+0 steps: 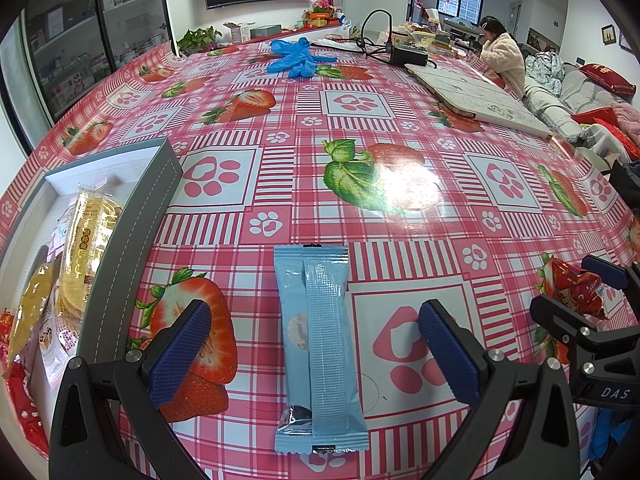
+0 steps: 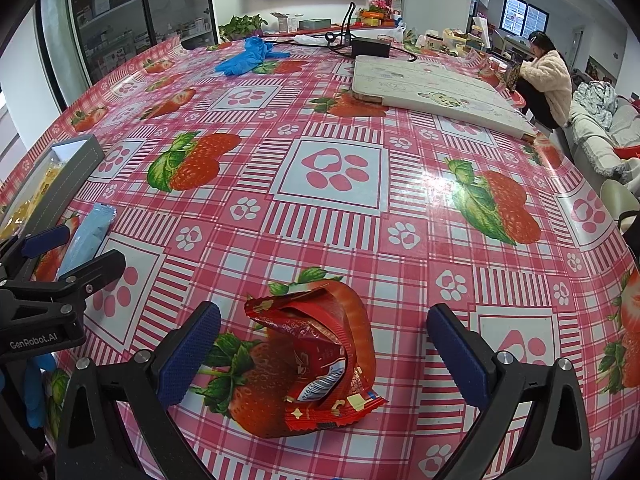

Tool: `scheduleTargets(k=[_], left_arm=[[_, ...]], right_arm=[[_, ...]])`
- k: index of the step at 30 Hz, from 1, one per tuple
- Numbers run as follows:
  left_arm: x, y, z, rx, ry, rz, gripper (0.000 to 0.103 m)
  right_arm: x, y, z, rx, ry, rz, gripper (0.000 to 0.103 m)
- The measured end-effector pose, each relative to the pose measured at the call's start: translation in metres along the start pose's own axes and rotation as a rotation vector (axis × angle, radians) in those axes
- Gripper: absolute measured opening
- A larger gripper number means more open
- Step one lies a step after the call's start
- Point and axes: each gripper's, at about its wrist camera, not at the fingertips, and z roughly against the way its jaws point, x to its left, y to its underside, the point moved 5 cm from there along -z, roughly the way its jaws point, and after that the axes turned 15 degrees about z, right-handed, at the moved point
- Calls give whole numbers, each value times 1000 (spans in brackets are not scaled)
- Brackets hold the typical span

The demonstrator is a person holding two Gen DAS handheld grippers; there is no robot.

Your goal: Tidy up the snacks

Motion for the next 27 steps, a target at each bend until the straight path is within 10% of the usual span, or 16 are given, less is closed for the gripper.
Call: scheduleTargets(k=[10, 13, 15, 17, 27], left_arm=[[-3, -1, 1, 21, -4, -6, 99], [-13, 1, 7, 39, 23, -49, 78], [-21, 2, 11, 54, 47, -87, 54], [-28, 3, 13, 79, 67, -110, 25], [-21, 7, 47, 114, 160, -43, 25]], right_arm=[[-2, -9, -7, 87, -27, 8, 100], [-1, -14, -4, 97, -34, 16, 74], [-3, -15, -1, 107, -40, 13, 39], [-7, -15, 1, 119, -58, -6, 38], [-14, -8, 28, 96, -165, -121, 25]])
